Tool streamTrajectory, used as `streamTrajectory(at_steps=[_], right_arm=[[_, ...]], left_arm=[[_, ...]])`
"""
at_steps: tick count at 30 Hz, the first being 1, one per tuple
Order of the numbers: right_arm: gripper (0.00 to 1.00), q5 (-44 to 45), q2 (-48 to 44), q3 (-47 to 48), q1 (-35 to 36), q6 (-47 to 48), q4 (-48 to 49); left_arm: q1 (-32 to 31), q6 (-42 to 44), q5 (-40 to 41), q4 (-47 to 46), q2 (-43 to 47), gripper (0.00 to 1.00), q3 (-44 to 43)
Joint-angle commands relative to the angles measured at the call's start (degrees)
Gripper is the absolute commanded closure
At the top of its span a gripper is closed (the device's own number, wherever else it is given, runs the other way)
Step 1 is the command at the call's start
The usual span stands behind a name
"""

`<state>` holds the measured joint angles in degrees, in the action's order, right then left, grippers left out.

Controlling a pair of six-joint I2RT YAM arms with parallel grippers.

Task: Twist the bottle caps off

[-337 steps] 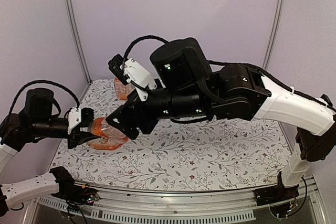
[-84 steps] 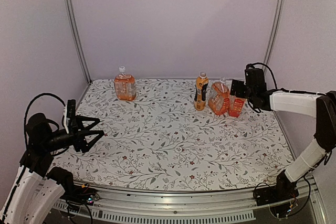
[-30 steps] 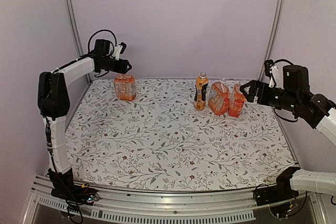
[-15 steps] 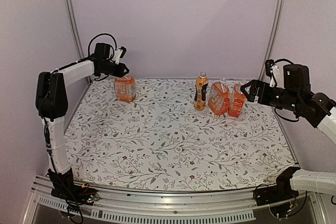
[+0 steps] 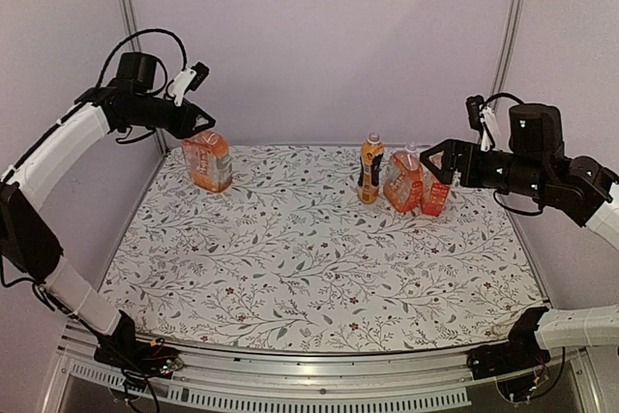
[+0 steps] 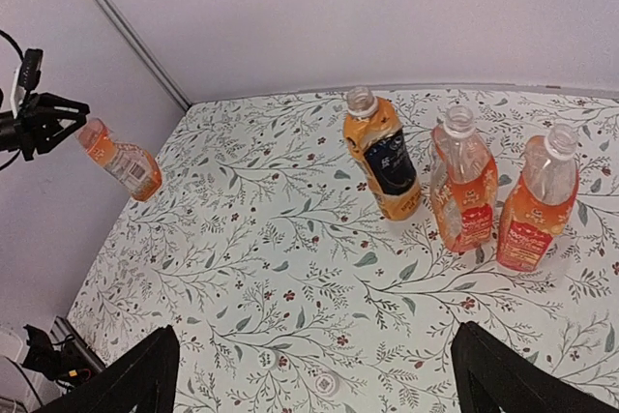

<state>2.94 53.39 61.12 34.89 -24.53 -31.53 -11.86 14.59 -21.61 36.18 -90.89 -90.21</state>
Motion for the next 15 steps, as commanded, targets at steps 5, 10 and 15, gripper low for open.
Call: streamTrajectory(at_steps=[5, 10, 15], right_arm=[[0.01, 10.88, 18.77, 17.88, 22.34, 10.78, 3.25], [0.01, 12.62, 34.22, 29.53, 32.74, 19.11, 11.38], [0.01, 7.91, 47.98, 39.29, 36.84, 23.87, 13.66]], left_arm=[[-2.45, 0.60, -5.49, 20.73, 13.57, 1.00, 0.40], [-6.58, -3.36, -4.84, 22.80, 20.86, 1.00, 5.04], [-12.12, -8.46, -2.18, 21.63, 26.75, 1.00, 9.80]])
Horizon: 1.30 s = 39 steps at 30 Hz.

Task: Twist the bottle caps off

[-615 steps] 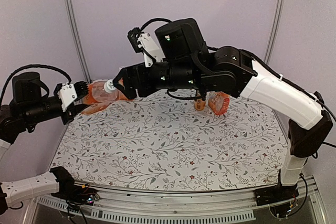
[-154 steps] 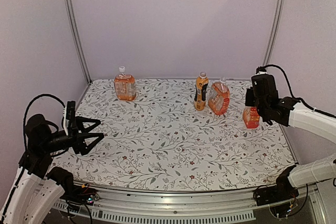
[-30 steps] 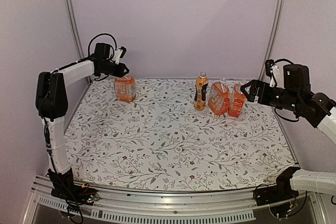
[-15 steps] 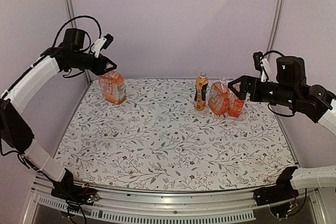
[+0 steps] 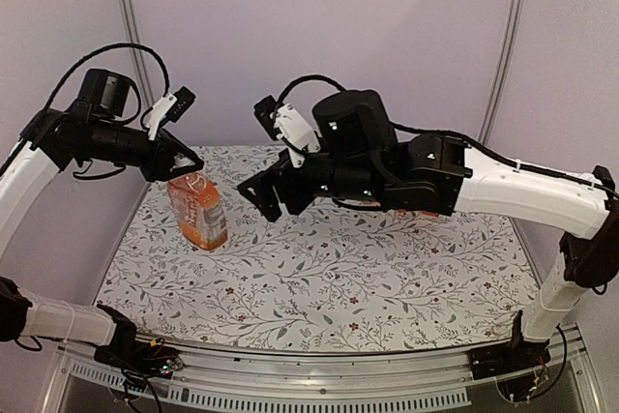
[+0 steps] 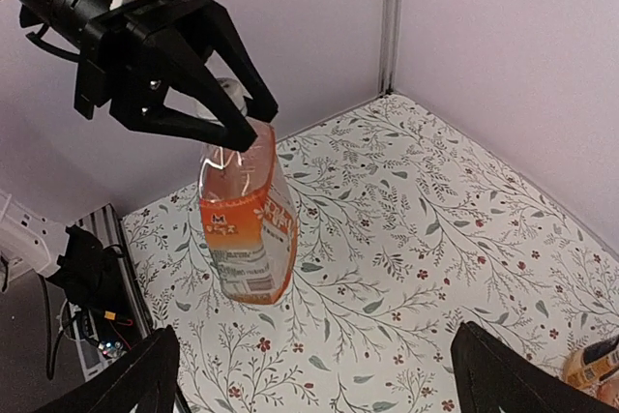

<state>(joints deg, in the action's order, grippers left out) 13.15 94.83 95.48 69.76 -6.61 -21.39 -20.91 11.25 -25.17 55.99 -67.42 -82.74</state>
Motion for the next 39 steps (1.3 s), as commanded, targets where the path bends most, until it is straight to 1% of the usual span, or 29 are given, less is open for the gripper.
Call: streamTrajectory(at_steps=[1, 3, 5, 7, 10, 15, 16, 18, 21, 22, 23, 26, 27, 28, 29, 30, 32, 34, 35, 36, 37, 39], right_arm=[[0.01, -4.46, 8.30, 5.44, 1.99, 5.43, 4.87], [0.01, -8.96, 11.21, 5.53, 2.11, 2.58, 8.98], [0.01, -10.57, 13.78, 6.22, 2.68, -0.85, 12.04], [0.01, -10.24, 16.65, 6.71, 3.43, -2.25, 14.33], [0.01, -10.82, 20.13, 6.79, 3.50, -4.24, 17.61], [0.01, -6.85, 24.08, 7.40, 3.05, -5.35, 17.57], [0.05, -7.13, 24.24, 6.98, 2.80, -5.47, 17.67], [0.14, -8.49, 24.05, 6.14, 2.25, -6.21, 17.84], [0.38, -10.64, 23.74, 5.67, 2.11, -6.48, 17.90], [0.44, -11.10, 23.66, 5.61, 2.07, -6.37, 17.95], [0.48, -11.34, 23.56, 5.55, 2.09, -6.32, 17.96], [0.53, -11.59, 23.24, 5.21, 2.02, -6.39, 18.24], [0.55, -11.68, 22.97, 4.97, 2.00, -6.39, 18.41], [0.56, -11.86, 22.68, 4.86, 2.01, -6.26, 18.52], [0.57, -12.26, 22.42, 4.69, 2.02, -6.08, 18.83], [0.57, -12.45, 21.86, 4.51, 1.88, -5.91, 19.02], [0.59, -14.91, 20.84, 3.96, 1.59, -5.58, 19.71], [0.60, -16.80, 19.19, 2.91, 1.22, -5.29, 20.68], [0.62, -17.78, 18.19, 2.01, 1.10, -5.13, 22.21], [0.65, -18.86, 17.41, 1.00, 0.96, -4.94, 23.74], [0.66, -20.52, 16.01, 0.03, 0.87, -4.71, 25.05], [0.65, -24.45, 14.08, -1.98, 0.86, -3.51, 27.67]], left_arm=[[-3.33, -6.71, 1.57, 1.82, 3.92, 1.00, 2.54], [-3.81, -8.73, 1.78, 1.88, 4.57, 1.00, 2.83], [-4.12, -10.78, 2.23, 1.80, 4.62, 1.00, 2.78], [-4.21, -13.43, 2.21, 1.79, 4.50, 1.00, 2.59], [-4.25, -14.97, 1.86, 1.14, 4.27, 1.00, 2.67], [-4.33, -15.86, -0.41, 1.18, 4.08, 1.00, 2.50], [-4.35, -16.04, -0.63, 1.29, 4.12, 1.00, 2.38], [-4.37, -15.89, -0.83, 1.65, 4.34, 1.00, 2.11], [-4.33, -14.82, -0.94, 2.02, 4.38, 1.00, 1.97], [-4.38, -14.59, -1.06, 2.13, 4.39, 1.00, 1.90], [-4.34, -14.39, -1.15, 2.19, 4.33, 1.00, 1.84], [-4.32, -14.09, -1.86, 2.33, 4.43, 1.00, 1.44], [-4.32, -14.13, -1.79, 2.29, 4.59, 0.84, 1.18], [-4.32, -14.24, -1.47, 2.29, 4.70, 0.52, 0.63], [-4.32, -14.39, -1.22, 2.36, 5.00, 0.10, 0.12], [-4.33, -14.40, -0.75, 2.32, 5.39, 0.02, -0.58], [-4.08, -13.68, -0.36, 2.38, 6.61, 0.00, -2.32], [-3.95, -9.99, -1.09, 1.70, 9.24, 0.00, -3.65], [-3.84, -6.87, -1.60, 0.58, 11.11, 0.00, -3.66], [-3.84, -5.04, -1.67, -0.90, 13.54, 0.00, -3.01], [-3.79, -4.34, -1.27, -3.24, 16.24, 0.00, -1.37], [-3.80, -3.25, -1.79, -8.43, 23.33, 0.00, 5.10]])
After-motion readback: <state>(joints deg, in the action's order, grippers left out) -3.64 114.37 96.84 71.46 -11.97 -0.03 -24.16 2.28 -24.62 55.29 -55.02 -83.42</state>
